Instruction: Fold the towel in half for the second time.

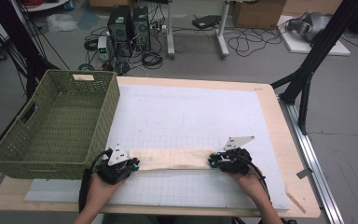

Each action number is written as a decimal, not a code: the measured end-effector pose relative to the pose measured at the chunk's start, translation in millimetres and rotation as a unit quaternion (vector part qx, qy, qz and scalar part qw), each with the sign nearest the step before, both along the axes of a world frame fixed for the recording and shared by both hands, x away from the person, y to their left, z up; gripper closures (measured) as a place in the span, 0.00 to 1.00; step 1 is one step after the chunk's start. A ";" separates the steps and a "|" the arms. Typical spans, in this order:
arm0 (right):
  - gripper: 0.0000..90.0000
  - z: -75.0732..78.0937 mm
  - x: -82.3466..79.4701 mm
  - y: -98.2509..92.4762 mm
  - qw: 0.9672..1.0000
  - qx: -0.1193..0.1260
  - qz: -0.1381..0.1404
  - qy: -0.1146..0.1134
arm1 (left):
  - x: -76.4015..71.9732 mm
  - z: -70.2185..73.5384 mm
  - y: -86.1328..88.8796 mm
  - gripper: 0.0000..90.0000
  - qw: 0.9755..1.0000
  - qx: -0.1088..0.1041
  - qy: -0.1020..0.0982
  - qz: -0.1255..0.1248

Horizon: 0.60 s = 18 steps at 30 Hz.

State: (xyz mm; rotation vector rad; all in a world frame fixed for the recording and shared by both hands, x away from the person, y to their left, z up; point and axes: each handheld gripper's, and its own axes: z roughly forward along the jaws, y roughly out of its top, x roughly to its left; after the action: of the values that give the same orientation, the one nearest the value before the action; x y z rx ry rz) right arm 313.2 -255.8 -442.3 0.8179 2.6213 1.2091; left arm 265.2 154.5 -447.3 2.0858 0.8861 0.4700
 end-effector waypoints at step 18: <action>0.86 -0.6 2.9 -1.5 0.999 -0.018 -0.007 -0.026 | -2.4 -1.7 3.1 0.89 1.000 -0.007 -0.008 -0.005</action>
State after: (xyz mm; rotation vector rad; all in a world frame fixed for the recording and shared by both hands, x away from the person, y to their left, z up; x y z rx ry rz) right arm 316.1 -257.3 -442.9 0.7862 2.5846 1.1593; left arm 262.8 157.6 -449.0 2.0699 0.8656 0.4731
